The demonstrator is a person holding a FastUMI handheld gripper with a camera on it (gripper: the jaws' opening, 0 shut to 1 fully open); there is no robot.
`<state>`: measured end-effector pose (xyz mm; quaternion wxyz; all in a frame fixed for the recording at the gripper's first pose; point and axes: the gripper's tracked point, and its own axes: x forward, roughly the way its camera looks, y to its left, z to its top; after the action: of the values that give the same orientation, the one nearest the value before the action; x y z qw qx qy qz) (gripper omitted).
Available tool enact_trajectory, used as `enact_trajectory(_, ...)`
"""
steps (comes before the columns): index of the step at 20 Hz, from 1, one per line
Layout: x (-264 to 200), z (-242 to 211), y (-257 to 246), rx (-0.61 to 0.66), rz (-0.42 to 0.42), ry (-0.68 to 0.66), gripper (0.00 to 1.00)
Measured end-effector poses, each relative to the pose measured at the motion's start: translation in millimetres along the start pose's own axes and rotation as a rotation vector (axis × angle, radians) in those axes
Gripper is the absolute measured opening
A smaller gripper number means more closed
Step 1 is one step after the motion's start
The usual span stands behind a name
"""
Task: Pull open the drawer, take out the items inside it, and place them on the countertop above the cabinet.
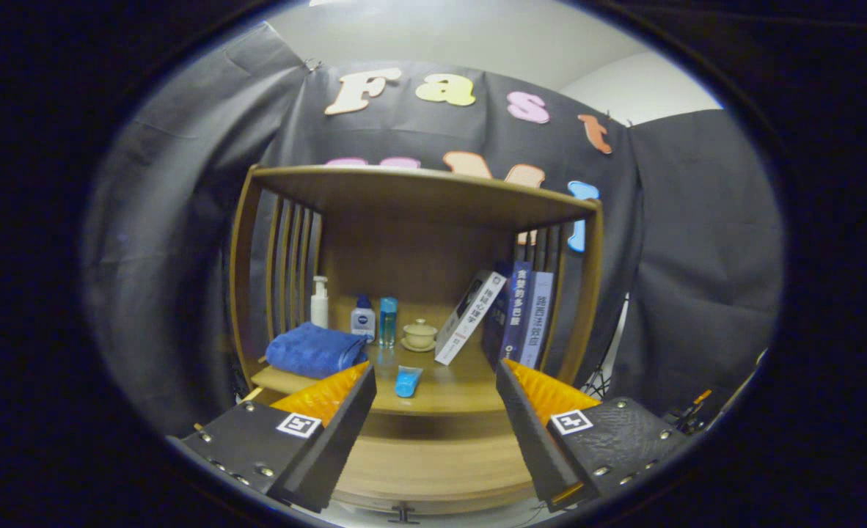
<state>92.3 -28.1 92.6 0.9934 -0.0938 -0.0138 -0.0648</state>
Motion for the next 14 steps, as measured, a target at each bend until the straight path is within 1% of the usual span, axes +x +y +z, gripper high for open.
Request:
enact_trajectory(3, -33, -8, -6, 0.049, -0.023, -0.017, 0.98)
enact_trajectory(5, -51, -16, 1, 0.093, 0.001, -0.029, 0.98)
enact_trajectory(6, -60, -23, 0, 0.104, 0.0, -0.031, 0.98)
enact_trajectory(10, -86, -62, 1, 0.14, 0.001, -0.032, 0.99)
enact_trajectory(12, -90, -86, 1, 0.174, 0.005, -0.026, 0.99)
enact_trajectory(14, -90, -110, -2, 0.177, 0.008, -0.006, 0.99)
